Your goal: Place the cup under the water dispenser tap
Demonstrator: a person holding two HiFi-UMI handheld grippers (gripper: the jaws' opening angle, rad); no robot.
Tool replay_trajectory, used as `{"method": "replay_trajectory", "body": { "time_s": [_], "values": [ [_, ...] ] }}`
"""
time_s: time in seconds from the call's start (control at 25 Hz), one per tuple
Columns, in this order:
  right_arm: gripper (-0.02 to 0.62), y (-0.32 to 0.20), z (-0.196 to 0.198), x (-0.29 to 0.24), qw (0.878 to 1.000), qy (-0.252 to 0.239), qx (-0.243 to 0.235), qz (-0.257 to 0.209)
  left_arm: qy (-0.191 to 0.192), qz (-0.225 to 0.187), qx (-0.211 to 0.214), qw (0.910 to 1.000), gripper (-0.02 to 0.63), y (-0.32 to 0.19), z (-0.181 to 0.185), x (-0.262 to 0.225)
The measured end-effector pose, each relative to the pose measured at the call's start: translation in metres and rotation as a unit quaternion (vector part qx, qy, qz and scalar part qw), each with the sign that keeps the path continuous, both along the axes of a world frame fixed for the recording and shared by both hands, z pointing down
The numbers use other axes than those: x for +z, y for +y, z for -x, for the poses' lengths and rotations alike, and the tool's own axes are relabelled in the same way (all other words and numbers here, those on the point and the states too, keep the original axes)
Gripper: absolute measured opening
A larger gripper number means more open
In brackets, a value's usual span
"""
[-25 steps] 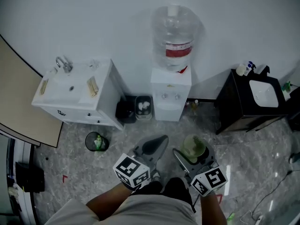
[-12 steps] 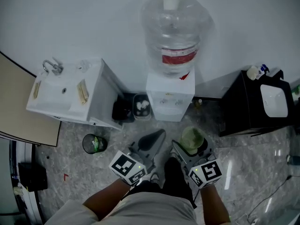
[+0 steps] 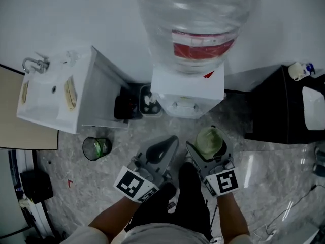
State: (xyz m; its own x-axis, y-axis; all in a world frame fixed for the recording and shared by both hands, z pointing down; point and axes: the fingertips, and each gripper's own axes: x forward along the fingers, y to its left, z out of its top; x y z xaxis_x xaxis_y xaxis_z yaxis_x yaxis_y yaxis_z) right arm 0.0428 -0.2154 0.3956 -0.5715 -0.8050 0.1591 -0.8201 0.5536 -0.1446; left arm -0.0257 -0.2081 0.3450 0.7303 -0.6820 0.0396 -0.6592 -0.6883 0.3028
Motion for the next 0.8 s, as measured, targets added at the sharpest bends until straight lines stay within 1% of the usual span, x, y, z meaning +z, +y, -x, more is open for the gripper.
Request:
{"method": "replay_trajectory", "body": {
  "time_s": [0.2, 0.32, 0.44, 0.6, 0.72, 0.8],
  "values": [
    [0.367, -0.006, 0.009, 0.13, 0.999, 0.011, 0.003, 0.042, -0.007, 0.013, 0.011, 0.9998, 0.006, -0.003, 0.001, 0.084],
    [0.367, -0.025, 0.004, 0.212, 0.998, 0.023, 0.016, 0.062, -0.015, 0.025, 0.014, 0.9995, 0.006, -0.007, 0.0, 0.135],
    [0.367, -0.052, -0.003, 0.276, 0.997, 0.037, 0.025, 0.068, -0.018, 0.037, 0.013, 0.9991, 0.006, -0.016, -0.001, 0.175],
    [0.367, -0.086, -0.002, 0.336, 0.996, 0.044, 0.031, 0.069, -0.026, 0.044, 0.011, 0.9986, 0.006, -0.024, -0.001, 0.21],
    [0.367, -0.097, 0.0, 0.363, 0.996, 0.05, 0.023, 0.072, -0.03, 0.047, 0.01, 0.9984, 0.006, -0.029, -0.002, 0.229],
    [0.367, -0.103, 0.0, 0.375, 0.996, 0.052, 0.026, 0.067, -0.031, 0.047, 0.007, 0.9984, 0.006, -0.032, -0.001, 0.238]
  ]
}}
